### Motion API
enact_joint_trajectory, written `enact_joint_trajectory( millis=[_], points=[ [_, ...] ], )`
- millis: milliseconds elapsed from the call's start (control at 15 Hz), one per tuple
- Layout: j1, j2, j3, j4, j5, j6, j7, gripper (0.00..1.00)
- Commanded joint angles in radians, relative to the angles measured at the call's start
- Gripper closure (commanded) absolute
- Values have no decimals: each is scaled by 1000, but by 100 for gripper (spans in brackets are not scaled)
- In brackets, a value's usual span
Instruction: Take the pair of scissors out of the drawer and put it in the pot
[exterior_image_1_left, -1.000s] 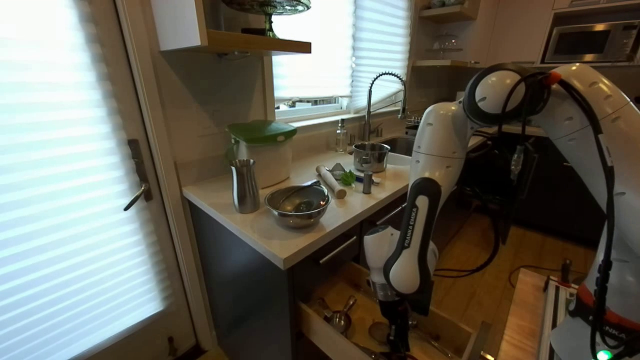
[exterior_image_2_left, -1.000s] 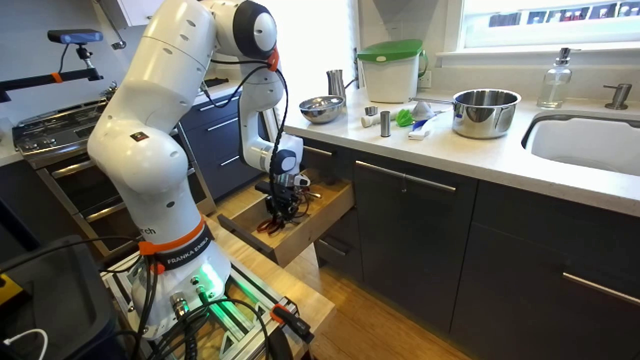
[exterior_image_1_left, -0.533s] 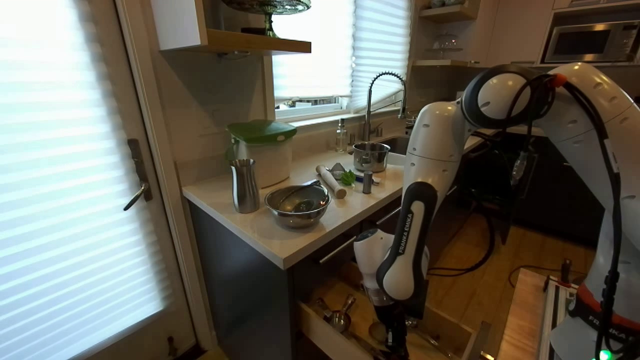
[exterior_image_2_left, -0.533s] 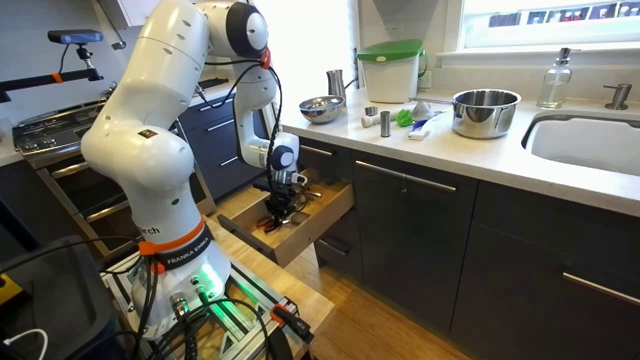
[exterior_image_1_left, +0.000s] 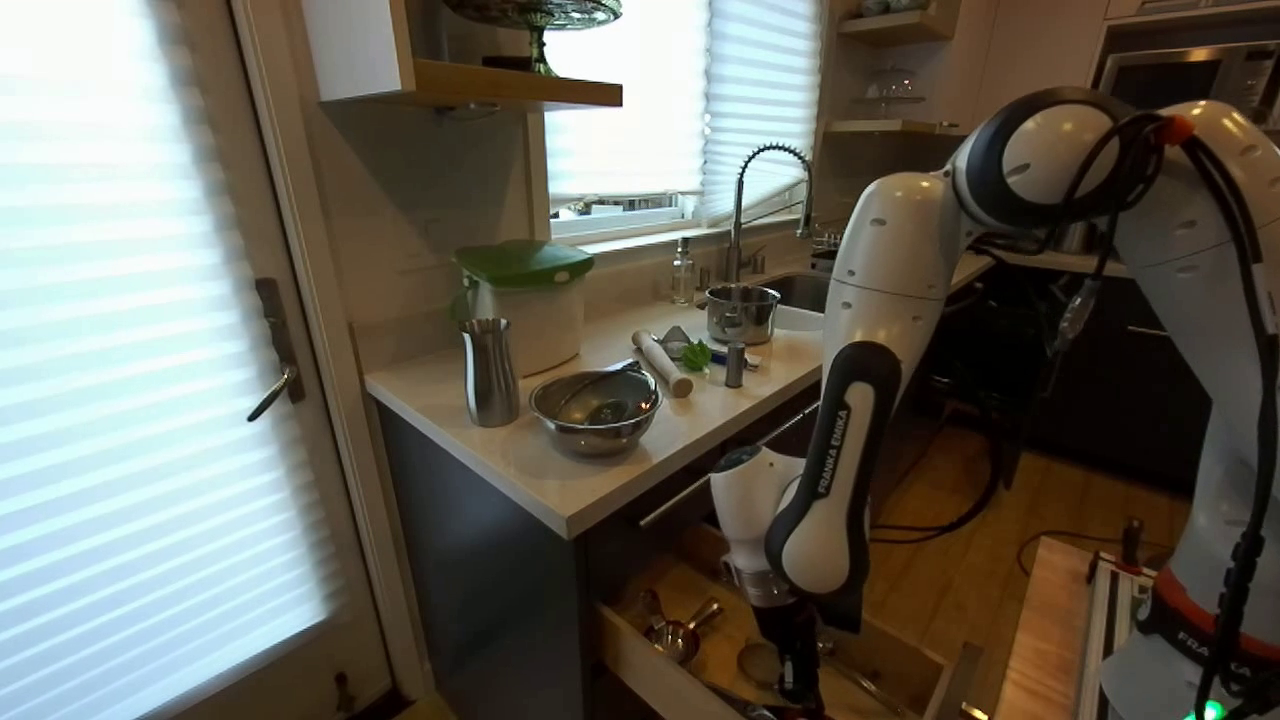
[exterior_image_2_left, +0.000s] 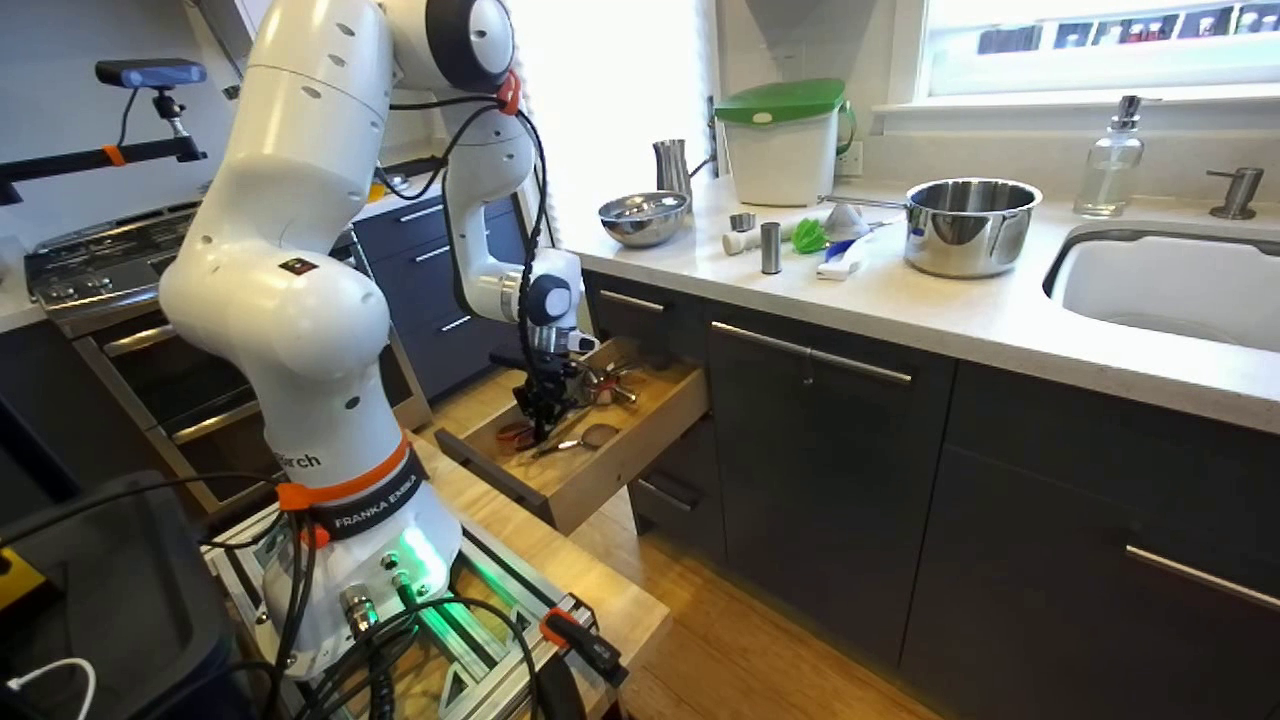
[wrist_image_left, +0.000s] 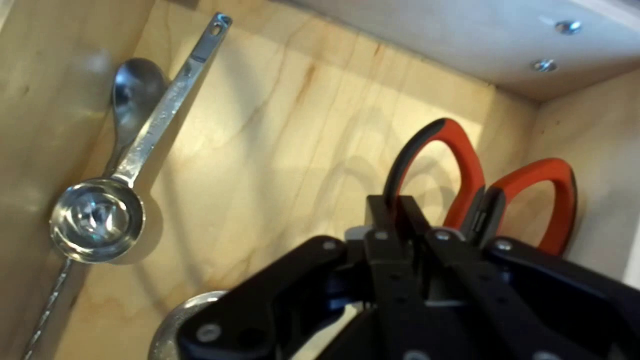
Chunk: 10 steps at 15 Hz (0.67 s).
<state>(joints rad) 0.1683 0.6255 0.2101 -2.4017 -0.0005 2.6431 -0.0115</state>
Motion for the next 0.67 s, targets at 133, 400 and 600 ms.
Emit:
enact_joint_trajectory(
  millis=[133,400,600],
  points=[
    [-87,-191,120,-170,86,12,-114,98],
    [-73,-339,153,-266,159,2,-69,98],
    [-24,-387,107,-275,136,-58,7,66]
  ],
)
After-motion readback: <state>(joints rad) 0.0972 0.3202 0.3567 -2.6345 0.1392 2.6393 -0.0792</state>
